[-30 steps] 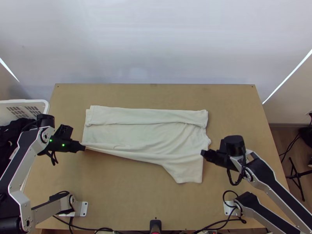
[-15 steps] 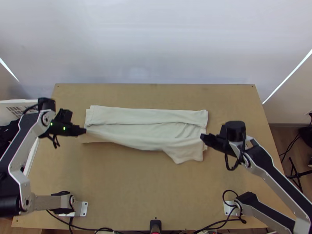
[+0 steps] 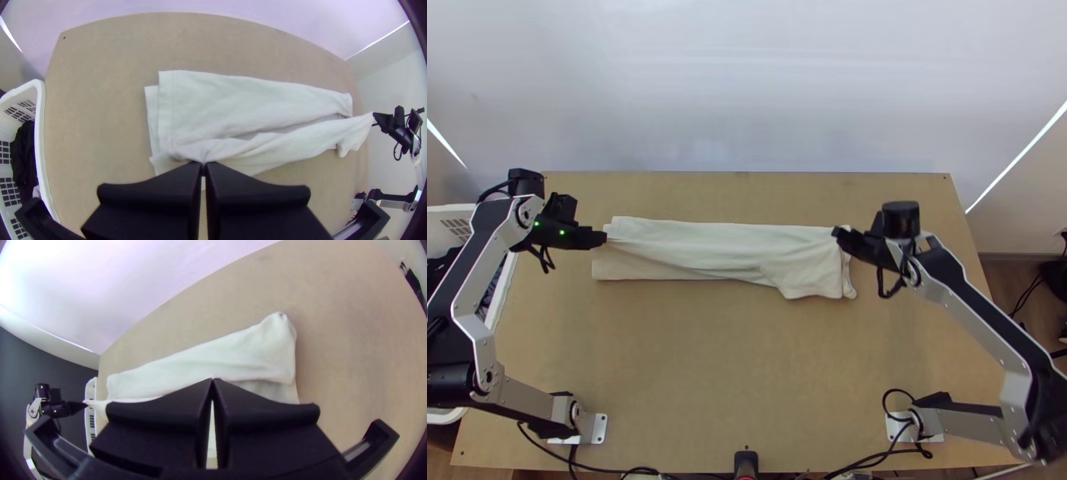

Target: Fold the t-shirt

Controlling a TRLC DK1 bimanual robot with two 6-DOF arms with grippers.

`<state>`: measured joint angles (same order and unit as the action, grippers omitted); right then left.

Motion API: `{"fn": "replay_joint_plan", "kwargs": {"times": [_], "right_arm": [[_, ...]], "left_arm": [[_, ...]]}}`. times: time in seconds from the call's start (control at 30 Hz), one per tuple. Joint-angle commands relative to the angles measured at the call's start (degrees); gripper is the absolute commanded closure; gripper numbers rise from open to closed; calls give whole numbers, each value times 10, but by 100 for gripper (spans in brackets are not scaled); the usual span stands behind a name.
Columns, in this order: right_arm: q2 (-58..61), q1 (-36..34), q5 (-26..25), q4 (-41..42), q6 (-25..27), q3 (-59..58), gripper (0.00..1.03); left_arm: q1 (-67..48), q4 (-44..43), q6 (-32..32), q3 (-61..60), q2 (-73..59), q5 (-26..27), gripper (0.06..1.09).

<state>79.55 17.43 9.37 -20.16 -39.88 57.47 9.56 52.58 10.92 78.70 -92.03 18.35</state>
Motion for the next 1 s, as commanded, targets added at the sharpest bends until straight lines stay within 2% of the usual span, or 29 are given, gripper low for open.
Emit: {"fn": "replay_joint_plan", "kwargs": {"times": [0.0,0.4,0.6,0.63,0.67,0.77,0.8,0.87,0.93,0.97], "right_arm": [[90,-7,-9,22,3,71,100],[220,-26,-25,46,7,166,100],[262,-31,-28,50,7,178,100],[264,-31,-31,50,7,178,100],[268,-31,-42,59,9,178,98],[272,-27,-45,72,9,176,52],[267,-25,-46,72,9,172,41],[252,-22,-48,89,13,164,28],[228,-18,-55,122,16,149,12],[215,-16,-57,130,20,144,9]], "left_arm": [[-6,-1,2,30,-26,0,105],[-1,-10,3,88,-97,-4,105],[10,-34,-5,94,-138,-9,105],[10,-37,-5,95,-144,-9,101],[10,-39,-5,97,-150,-8,85],[10,-39,-10,113,-164,-8,16],[12,-49,-23,119,-167,-8,10],[20,-77,-41,113,-151,1,10],[36,-114,-77,106,-133,37,10],[46,-125,-92,106,-126,55,10]]}}
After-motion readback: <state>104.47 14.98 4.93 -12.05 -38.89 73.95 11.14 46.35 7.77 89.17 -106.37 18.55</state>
